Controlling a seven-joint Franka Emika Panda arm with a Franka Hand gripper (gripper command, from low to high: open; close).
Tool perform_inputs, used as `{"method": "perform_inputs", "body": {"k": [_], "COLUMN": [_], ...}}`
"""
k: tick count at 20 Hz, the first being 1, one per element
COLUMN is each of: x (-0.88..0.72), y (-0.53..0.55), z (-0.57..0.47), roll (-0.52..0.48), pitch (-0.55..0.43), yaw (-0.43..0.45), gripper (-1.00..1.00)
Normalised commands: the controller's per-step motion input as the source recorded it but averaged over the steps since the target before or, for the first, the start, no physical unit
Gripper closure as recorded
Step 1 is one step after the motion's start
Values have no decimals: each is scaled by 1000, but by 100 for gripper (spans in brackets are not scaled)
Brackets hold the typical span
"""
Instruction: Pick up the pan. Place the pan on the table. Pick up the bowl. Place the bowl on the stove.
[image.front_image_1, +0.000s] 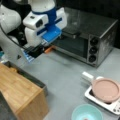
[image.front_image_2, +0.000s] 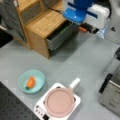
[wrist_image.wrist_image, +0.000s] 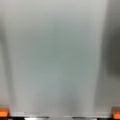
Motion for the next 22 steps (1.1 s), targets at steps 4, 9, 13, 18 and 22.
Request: {"method": "perform_inputs", "body": {"k": [4, 9, 13, 18, 22], "x": [77, 193, 193, 167, 149], "y": [25, 119, 167, 163, 126], "z": [-35, -137, -93, -113, -182], "roll": [101, 34, -9, -21, -29], "pitch": [87, 51, 35, 7, -17], "yaw": [94, 91, 76, 46, 16], "gripper": [-100, -100, -100, -100, -100]}}
